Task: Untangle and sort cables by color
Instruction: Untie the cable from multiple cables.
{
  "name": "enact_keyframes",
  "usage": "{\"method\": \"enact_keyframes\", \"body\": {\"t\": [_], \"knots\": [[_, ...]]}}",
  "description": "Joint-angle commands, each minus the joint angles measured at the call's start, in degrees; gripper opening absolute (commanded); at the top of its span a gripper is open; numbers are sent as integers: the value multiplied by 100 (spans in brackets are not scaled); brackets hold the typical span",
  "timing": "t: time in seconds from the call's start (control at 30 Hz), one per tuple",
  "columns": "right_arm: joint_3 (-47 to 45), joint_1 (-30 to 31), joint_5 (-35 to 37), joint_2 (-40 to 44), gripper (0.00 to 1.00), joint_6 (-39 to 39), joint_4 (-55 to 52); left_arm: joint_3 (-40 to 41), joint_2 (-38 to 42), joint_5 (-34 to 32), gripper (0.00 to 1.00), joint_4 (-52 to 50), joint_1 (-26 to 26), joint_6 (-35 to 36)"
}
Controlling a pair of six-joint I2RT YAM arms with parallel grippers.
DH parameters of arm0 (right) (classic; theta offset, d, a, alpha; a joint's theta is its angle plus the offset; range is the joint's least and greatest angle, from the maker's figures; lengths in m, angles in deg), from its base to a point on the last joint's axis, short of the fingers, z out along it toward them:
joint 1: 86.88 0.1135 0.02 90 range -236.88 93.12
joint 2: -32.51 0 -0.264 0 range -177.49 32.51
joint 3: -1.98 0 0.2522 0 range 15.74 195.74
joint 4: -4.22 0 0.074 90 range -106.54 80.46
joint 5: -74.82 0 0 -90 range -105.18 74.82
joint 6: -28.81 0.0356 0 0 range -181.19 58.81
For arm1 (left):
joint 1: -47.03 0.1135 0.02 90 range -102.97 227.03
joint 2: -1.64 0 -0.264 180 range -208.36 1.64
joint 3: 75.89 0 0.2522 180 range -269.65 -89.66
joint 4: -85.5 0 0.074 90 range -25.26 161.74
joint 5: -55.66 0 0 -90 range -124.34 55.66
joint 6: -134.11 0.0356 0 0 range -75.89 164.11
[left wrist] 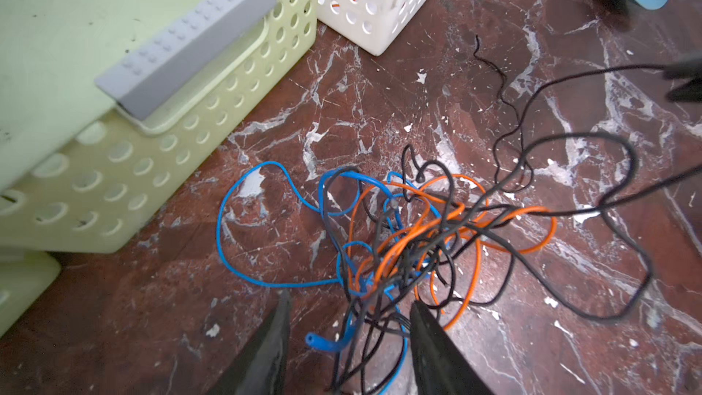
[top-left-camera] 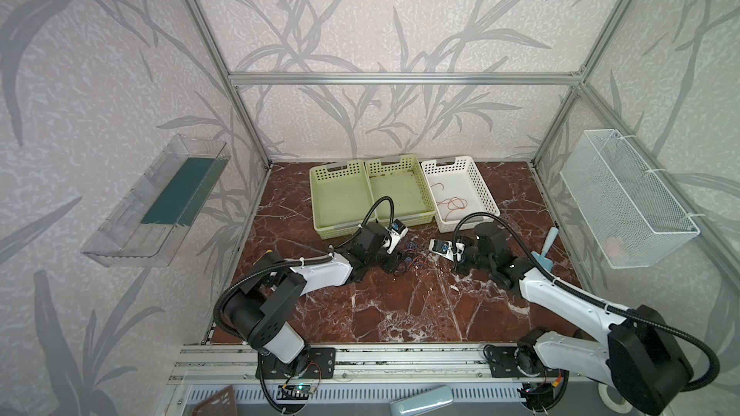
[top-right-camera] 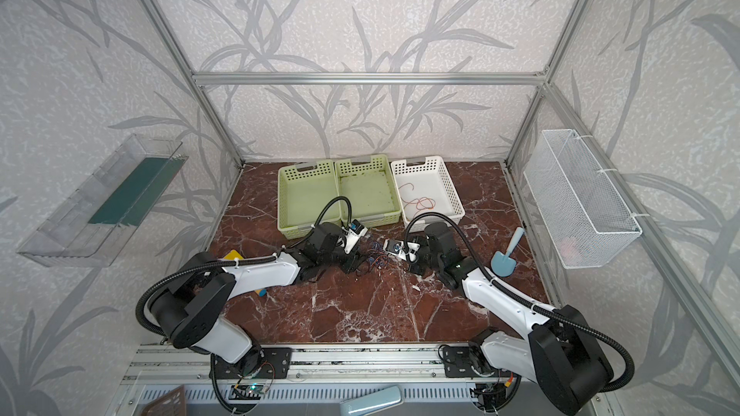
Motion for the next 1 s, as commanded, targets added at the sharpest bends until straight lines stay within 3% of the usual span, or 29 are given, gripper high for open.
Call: {"method": "enact_keyframes", "body": {"t": [0.0, 0.27, 0.7, 0.87, 0.9, 0.97], "knots": [[67, 36, 31, -28, 0, -258, -13, 146, 375, 115, 60, 226, -13, -52], [82, 38, 95, 77, 0, -567, -100, -251, 646, 373, 64, -8, -26, 98], [77, 37, 84, 163, 0, -701, -271, -1339, -487, 1197, 65, 19, -212, 40], [88, 51, 102, 140, 0, -727, -275, -1510, -783, 1452, 70, 62, -321, -165], [102, 47, 119, 122, 0, -725, -292, -1537, -831, 1461, 77, 51, -350, -181], [121, 59, 140, 88, 0, -725, -306, -1567, -908, 1440, 79, 10, -396, -207]]}}
